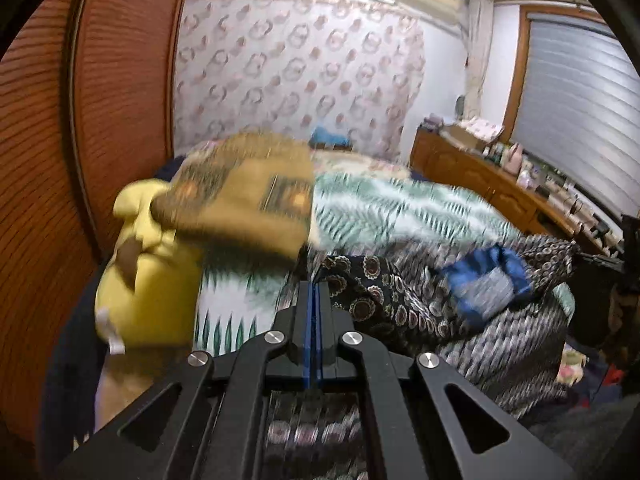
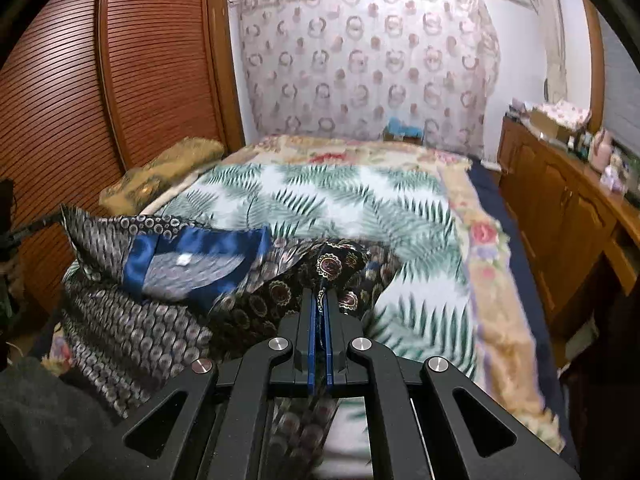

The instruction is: Fold small clothes

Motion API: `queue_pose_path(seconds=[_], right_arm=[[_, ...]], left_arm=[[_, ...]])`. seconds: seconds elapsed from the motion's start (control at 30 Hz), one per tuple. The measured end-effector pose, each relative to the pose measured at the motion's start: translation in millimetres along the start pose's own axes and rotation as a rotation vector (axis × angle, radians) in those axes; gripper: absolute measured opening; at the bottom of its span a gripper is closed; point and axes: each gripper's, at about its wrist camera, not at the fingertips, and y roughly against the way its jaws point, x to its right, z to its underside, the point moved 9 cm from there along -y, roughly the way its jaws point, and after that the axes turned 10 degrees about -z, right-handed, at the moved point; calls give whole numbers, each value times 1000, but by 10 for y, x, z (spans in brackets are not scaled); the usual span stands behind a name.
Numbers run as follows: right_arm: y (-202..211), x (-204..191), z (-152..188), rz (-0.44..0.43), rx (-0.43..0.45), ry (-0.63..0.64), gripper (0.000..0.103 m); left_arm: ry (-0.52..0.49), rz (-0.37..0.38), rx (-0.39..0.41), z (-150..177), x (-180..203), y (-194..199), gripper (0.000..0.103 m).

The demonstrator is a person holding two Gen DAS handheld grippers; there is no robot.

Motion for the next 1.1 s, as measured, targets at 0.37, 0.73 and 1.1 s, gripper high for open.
queue_pose_path(seconds=[0.37,0.73,1.1], right_arm=[[255,-126,-1,-10,6,-2,3],[285,-192,345,-22,-60,-13,3],[168,-149,358,-16,-83,-45,3]], left_arm=[[57,-42,35,13,-323,224,2],[5,-46,16,-8,-141,98,3],[-54,1,-7,-92,133,-181,70]])
